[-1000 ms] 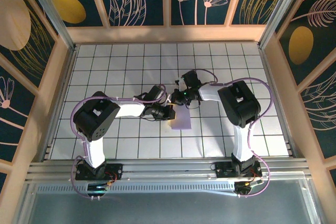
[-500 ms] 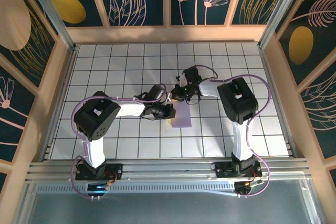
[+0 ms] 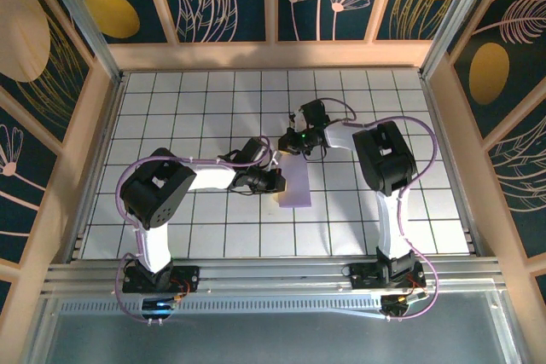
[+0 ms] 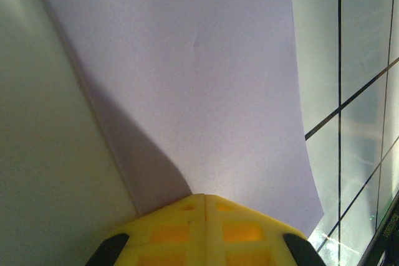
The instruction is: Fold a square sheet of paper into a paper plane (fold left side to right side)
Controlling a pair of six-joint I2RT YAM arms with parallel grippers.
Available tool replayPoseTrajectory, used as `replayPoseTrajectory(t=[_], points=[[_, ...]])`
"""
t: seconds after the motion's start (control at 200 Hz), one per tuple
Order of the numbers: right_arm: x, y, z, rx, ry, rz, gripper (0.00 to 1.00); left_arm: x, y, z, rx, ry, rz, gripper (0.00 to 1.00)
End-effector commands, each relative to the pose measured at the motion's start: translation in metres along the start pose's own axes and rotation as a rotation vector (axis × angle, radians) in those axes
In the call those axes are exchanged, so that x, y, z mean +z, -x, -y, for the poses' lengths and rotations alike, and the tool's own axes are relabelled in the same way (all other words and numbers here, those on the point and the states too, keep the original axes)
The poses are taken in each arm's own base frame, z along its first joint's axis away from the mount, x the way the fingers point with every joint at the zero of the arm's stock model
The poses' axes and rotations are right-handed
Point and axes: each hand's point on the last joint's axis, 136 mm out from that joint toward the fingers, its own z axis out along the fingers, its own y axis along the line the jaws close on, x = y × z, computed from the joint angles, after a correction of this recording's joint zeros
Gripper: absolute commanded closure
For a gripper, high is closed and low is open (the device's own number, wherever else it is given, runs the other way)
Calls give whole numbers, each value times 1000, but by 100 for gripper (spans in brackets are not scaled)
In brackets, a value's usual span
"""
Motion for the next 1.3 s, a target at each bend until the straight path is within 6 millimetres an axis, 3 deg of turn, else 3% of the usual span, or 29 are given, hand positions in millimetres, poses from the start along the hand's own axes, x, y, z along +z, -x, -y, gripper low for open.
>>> replayPoseTrajectory(t=[0.0,0.255,0.48,0.561,0.651,0.741,0.946,1.086,1.296], points=[[-2,28,26,-16,-70,79,100,12,-37,-31,-65,102,-122,100],[-9,47,23,-28,-65,101,100,12,-37,-31,-64,102,-118,100],[-57,54,7,-65,-78,181,100,10,-28,-20,-56,68,-96,100],[-80,44,8,-73,-97,198,99,8,-22,-11,-44,50,-80,100],[-103,25,16,-73,-130,210,91,3,-16,-3,-32,26,-67,100],[-121,4,28,-56,-154,212,84,-8,5,21,4,-27,-21,98],[-141,-44,50,-29,-216,193,69,-45,39,49,38,-103,78,87],[-148,-69,54,-16,-224,176,61,-53,52,46,20,-95,106,87],[-154,-90,53,18,-211,168,56,-29,49,28,-20,-79,57,92]])
